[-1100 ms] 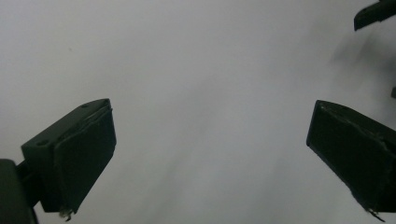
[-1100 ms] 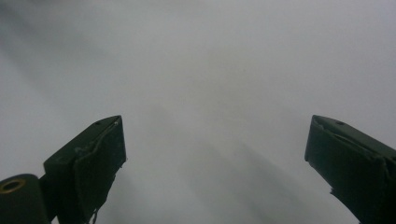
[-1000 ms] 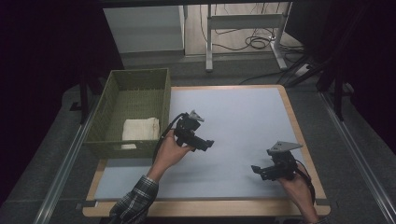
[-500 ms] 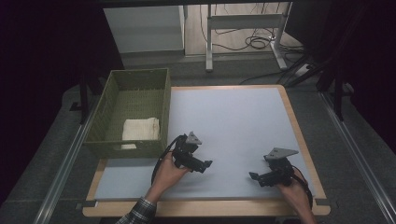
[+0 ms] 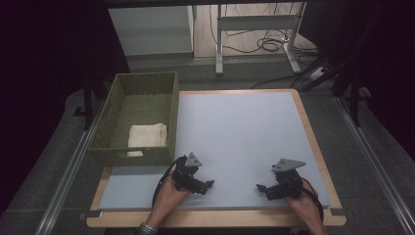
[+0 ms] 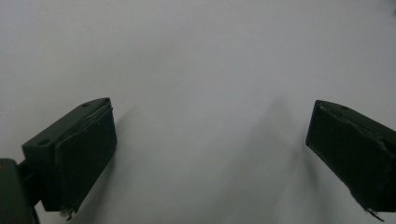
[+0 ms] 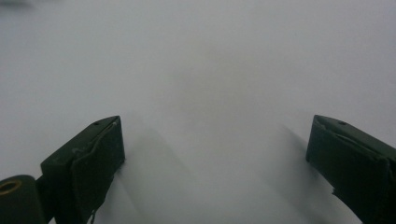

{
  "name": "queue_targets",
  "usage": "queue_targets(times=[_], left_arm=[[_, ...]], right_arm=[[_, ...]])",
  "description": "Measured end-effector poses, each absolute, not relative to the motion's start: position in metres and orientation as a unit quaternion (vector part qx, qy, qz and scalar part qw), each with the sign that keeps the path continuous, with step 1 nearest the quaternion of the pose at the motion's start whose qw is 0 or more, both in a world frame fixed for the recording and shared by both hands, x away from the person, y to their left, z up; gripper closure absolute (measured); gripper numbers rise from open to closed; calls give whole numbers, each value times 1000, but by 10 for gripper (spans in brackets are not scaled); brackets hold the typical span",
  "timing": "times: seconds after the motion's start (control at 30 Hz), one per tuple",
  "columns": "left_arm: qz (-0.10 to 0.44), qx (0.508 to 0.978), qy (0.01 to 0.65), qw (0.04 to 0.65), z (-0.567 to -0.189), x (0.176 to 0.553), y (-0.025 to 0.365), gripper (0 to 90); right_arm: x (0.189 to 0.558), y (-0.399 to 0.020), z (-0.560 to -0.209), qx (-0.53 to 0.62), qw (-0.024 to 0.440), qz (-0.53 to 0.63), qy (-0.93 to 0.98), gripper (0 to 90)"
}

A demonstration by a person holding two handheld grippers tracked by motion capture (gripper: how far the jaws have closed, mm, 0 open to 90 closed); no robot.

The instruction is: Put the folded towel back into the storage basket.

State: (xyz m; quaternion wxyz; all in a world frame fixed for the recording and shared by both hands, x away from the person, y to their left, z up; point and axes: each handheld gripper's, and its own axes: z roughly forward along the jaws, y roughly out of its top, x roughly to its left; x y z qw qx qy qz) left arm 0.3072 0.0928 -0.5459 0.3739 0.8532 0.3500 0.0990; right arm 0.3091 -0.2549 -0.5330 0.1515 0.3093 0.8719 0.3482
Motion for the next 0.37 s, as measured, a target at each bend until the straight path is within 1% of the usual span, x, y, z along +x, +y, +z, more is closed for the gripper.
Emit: queue_targets(times=[0.13,0.37], left_arm=[[120,863,339,355,-547,305,89,9],[121,862,339,356,-548,304,89,8]], right_arm=[[309,-255,-534,311,152,350,871,41],[308,-255,-534,311,153,351,870,41]])
